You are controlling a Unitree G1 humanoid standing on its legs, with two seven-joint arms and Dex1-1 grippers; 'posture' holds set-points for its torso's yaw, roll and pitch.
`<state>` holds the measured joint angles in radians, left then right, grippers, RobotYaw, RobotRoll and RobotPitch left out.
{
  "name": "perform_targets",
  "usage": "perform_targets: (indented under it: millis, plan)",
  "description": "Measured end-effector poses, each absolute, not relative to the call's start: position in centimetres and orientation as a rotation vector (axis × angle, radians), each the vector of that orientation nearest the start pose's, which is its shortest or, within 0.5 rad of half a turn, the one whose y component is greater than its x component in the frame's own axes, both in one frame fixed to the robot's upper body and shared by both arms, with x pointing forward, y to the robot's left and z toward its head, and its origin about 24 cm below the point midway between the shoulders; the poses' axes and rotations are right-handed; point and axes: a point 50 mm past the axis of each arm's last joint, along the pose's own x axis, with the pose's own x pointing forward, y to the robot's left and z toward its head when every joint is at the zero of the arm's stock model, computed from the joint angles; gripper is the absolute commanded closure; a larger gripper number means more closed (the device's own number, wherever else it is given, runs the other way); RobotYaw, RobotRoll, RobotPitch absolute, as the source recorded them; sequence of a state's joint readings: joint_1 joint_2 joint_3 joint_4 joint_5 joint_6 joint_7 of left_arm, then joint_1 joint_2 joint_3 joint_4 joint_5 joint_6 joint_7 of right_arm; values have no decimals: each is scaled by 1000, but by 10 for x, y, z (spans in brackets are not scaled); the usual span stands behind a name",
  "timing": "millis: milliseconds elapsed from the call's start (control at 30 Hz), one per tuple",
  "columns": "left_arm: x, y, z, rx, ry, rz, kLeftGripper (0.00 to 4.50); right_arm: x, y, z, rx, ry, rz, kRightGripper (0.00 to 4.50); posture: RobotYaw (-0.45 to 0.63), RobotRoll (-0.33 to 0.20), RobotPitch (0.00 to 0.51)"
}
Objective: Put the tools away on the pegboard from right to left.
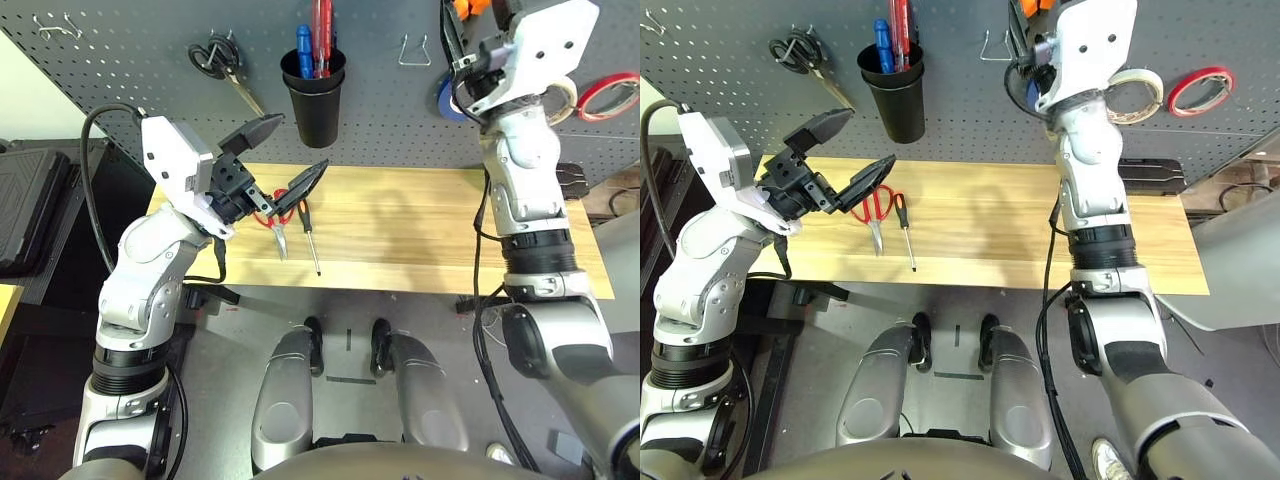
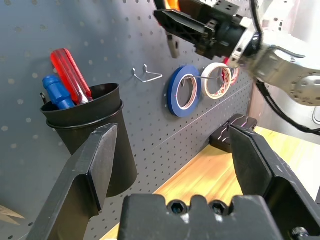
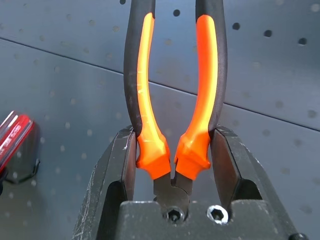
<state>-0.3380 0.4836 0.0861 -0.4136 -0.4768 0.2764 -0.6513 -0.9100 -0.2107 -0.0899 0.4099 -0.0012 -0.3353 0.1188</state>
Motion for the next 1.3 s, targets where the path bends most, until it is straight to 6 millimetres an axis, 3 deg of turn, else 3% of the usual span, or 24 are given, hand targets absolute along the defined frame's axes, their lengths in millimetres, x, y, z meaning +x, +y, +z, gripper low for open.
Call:
perform_targets:
  millis: [433,1067,1267,1300]
  plan:
    - [257,161,206,205,-404,-830,0,378,-113,261,-148,-813,208,2193,206,0,234]
    - [253,159,207,213,-413,-823,0,395,-111,225,-133,-670,191,2193,214,0,250]
    - [253,159,206,212,-411,-824,0,391,-112,227,-143,-723,203,123,208,0,249]
    - [253,159,206,212,-410,-825,0,391,-113,228,-147,-732,202,16,208,0,249]
